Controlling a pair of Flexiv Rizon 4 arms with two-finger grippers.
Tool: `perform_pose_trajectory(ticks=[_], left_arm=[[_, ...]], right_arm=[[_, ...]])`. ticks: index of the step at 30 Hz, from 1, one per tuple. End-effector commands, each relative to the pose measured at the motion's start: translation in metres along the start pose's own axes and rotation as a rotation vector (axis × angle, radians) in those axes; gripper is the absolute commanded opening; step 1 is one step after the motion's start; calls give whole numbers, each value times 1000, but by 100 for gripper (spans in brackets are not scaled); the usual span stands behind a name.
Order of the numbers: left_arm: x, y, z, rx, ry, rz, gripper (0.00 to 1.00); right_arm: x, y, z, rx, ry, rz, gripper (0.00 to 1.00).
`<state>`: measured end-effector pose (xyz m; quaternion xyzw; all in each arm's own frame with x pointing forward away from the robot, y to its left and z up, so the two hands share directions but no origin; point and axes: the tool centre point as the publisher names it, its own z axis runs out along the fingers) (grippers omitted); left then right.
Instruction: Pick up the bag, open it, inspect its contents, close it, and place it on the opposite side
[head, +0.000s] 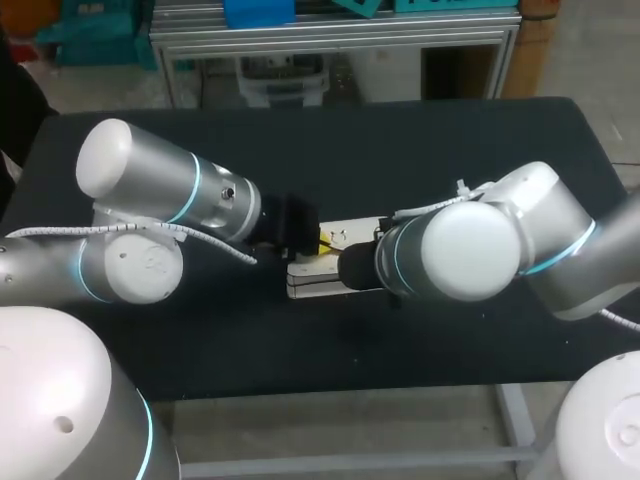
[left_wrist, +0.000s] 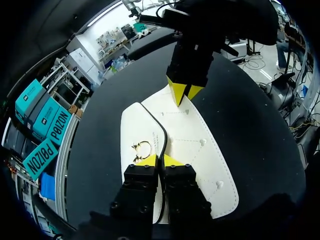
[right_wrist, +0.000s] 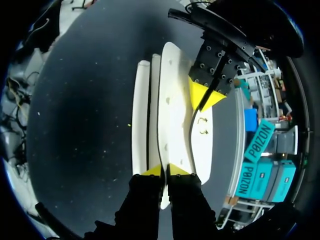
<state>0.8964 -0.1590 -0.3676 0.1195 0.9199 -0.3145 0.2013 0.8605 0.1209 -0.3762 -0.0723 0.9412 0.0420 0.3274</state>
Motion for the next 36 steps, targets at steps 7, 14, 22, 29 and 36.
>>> perform_pose_trajectory(ticks=[7, 14, 22, 29, 36], left_arm=[[4, -1, 3, 12, 32, 51, 0], [5, -1, 4, 46, 68, 84, 0], [2, -3, 0, 36, 47, 73, 95], [-1, -7, -17, 68, 15, 38, 100], [-4, -12, -31, 99, 10, 5, 100]], right_arm=[[6, -4, 2, -6, -366, 1, 0], [6, -4, 2, -6, -366, 1, 0], [6, -4, 2, -6, -366, 1, 0], [6, -3, 2, -7, -368, -4, 0], [2, -1, -9, -21, -383, 9, 100]])
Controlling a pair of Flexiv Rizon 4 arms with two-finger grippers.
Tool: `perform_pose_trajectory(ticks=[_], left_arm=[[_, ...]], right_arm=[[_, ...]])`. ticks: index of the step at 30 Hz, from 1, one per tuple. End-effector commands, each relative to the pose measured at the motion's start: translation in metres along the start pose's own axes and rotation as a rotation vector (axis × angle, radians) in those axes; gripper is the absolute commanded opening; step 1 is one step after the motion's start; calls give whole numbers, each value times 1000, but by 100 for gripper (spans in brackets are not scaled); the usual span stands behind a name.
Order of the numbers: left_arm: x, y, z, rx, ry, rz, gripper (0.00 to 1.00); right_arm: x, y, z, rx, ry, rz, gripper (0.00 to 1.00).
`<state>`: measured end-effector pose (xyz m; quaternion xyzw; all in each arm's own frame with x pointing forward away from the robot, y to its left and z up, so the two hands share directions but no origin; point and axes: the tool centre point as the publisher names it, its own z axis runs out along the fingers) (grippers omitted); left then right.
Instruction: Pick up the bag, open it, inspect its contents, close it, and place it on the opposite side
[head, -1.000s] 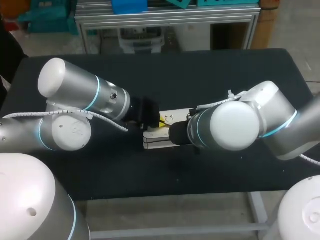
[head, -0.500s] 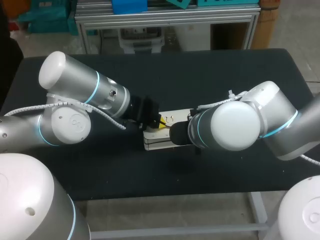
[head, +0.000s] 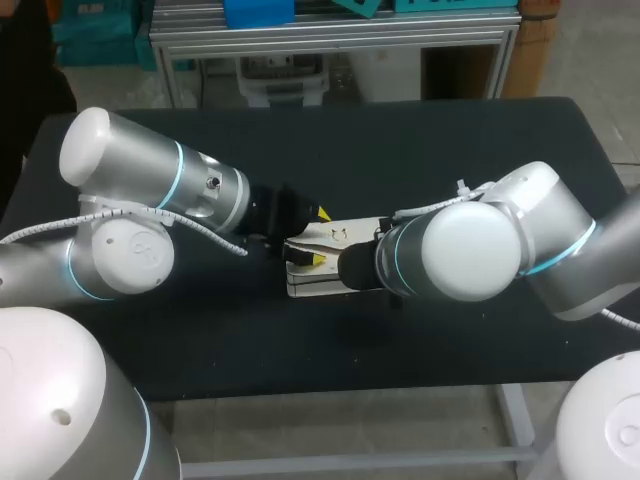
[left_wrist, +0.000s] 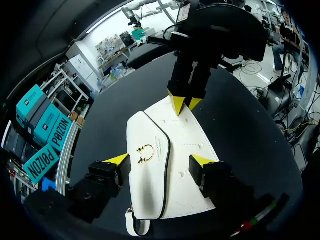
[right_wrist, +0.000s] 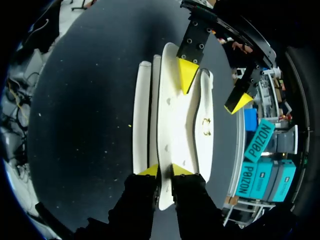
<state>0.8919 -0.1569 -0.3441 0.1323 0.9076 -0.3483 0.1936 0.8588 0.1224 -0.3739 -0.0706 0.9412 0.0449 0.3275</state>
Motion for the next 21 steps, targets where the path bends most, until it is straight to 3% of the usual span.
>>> perform_pose_trajectory(ticks=[1, 11, 21], left_arm=[[2, -1, -13, 25, -3, -17, 100], [-7, -7, -26, 46, -1, -120, 100], [-24, -10, -46, 6, 85, -530, 100]], right_arm=[[1, -3, -9, -21, -387, 4, 100], [-14, -6, -40, -72, -414, 28, 100], [-52, -31, -53, -64, -211, 216, 100]])
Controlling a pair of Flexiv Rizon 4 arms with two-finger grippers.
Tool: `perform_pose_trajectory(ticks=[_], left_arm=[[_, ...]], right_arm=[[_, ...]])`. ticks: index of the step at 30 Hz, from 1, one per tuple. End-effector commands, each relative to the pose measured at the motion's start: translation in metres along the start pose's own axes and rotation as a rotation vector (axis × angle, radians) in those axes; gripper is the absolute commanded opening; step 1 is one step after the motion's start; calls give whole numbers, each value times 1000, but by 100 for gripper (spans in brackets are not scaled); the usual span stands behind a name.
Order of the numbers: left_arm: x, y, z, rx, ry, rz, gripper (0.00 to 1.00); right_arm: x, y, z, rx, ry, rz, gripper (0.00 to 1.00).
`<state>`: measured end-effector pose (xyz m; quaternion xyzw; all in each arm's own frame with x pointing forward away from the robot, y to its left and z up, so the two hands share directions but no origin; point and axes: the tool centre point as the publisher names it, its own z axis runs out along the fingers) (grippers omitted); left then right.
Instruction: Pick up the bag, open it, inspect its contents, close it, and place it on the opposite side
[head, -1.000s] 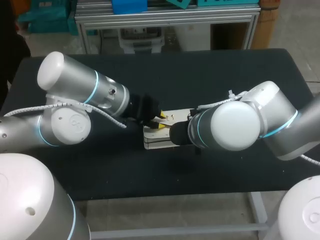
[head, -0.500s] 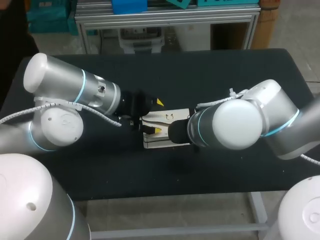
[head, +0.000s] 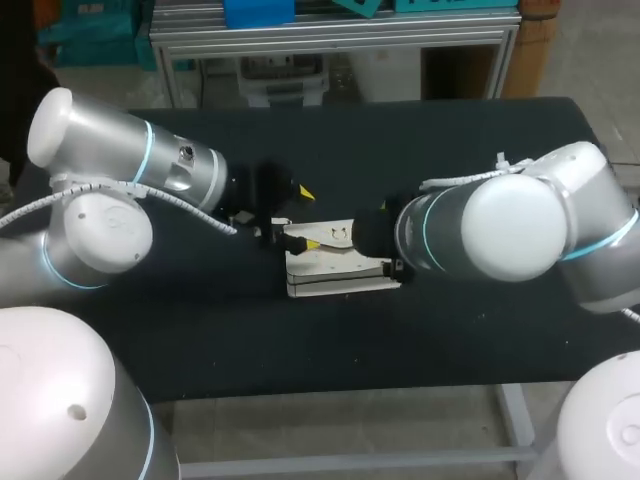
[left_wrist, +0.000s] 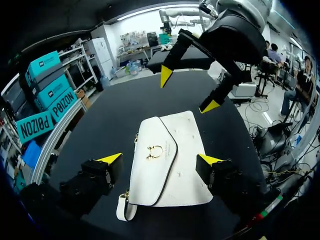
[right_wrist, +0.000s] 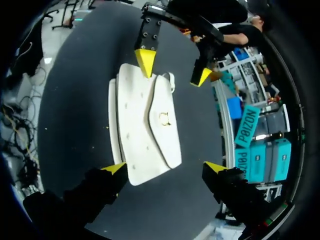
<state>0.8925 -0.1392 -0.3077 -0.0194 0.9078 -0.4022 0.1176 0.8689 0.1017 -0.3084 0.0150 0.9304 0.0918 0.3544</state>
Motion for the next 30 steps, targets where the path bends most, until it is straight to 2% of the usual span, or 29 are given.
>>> perform_pose_trajectory(ticks=[1, 7, 11, 14, 19, 21, 24, 30], left_arm=[[-8, -6, -10, -75, 67, -231, 100], [-6, -5, -16, -199, 68, -287, 100], [-4, -4, -17, -303, 46, -259, 100], [-1, -3, -17, -342, 38, -215, 100], [0, -3, -18, -374, 16, -200, 100], [-2, -2, -19, -383, 9, -210, 100], [-4, 1, -22, -387, 5, -223, 100], [-6, 8, -28, -396, 1, -269, 100]], right_arm=[[-12, -11, -6, -50, -113, 45, 100], [-31, -5, -9, -40, -17, 18, 100], [-43, 0, -8, -18, 65, -35, 100], [-50, 1, -6, -5, 120, -59, 100], [-62, -1, 0, 10, 220, -76, 100], [-66, -1, 1, 51, 238, -85, 100], [-70, -2, 0, 63, 270, -86, 100], [-74, -9, 4, 45, 351, -59, 100]])
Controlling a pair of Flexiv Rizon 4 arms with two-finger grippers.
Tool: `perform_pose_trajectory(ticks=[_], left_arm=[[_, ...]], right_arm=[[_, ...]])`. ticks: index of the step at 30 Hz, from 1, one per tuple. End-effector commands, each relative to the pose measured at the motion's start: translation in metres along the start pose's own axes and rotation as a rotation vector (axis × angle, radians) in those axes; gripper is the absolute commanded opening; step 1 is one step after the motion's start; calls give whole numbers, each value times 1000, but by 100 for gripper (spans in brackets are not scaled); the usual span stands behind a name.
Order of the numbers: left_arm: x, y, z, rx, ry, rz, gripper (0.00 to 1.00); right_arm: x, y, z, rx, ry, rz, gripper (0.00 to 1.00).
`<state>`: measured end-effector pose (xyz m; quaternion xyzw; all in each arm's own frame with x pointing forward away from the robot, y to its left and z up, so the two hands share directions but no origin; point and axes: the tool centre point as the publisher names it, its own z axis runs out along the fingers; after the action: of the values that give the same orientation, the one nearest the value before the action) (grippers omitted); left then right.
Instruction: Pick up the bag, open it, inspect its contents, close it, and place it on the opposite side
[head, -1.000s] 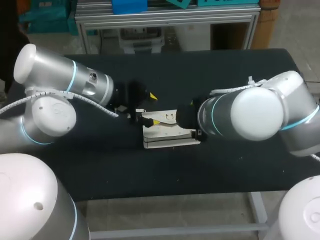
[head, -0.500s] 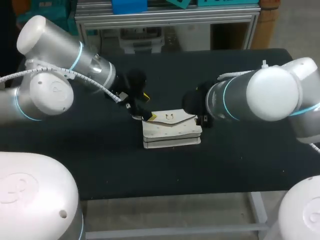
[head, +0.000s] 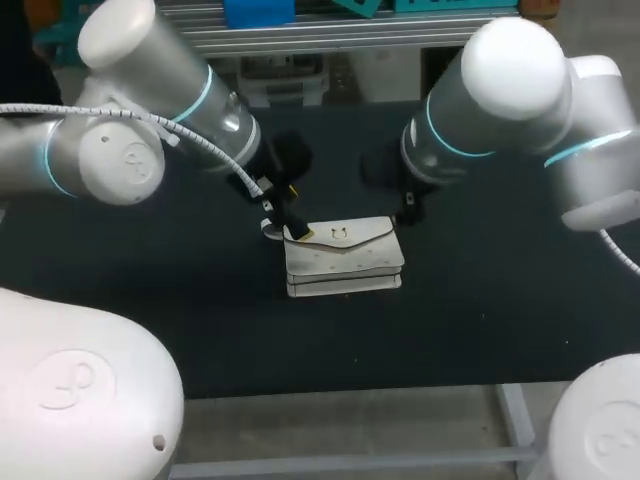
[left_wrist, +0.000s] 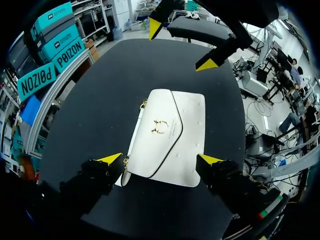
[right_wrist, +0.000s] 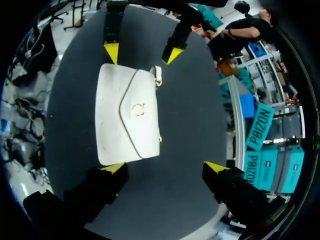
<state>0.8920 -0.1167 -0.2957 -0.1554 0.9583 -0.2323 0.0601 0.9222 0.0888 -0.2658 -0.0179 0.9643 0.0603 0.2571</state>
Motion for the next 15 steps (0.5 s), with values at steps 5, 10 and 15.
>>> perform_pose_trajectory(ticks=[5, 10, 15], left_arm=[[-7, 8, -4, -29, 14, -85, 100], [-14, 12, -7, -43, 27, -183, 100], [-27, 19, -9, -52, 47, -341, 100]], right_arm=[[-10, -11, 3, -32, 220, 41, 100], [-17, -17, 4, -41, 296, 80, 100], [-24, -20, 3, -53, 363, 137, 100]])
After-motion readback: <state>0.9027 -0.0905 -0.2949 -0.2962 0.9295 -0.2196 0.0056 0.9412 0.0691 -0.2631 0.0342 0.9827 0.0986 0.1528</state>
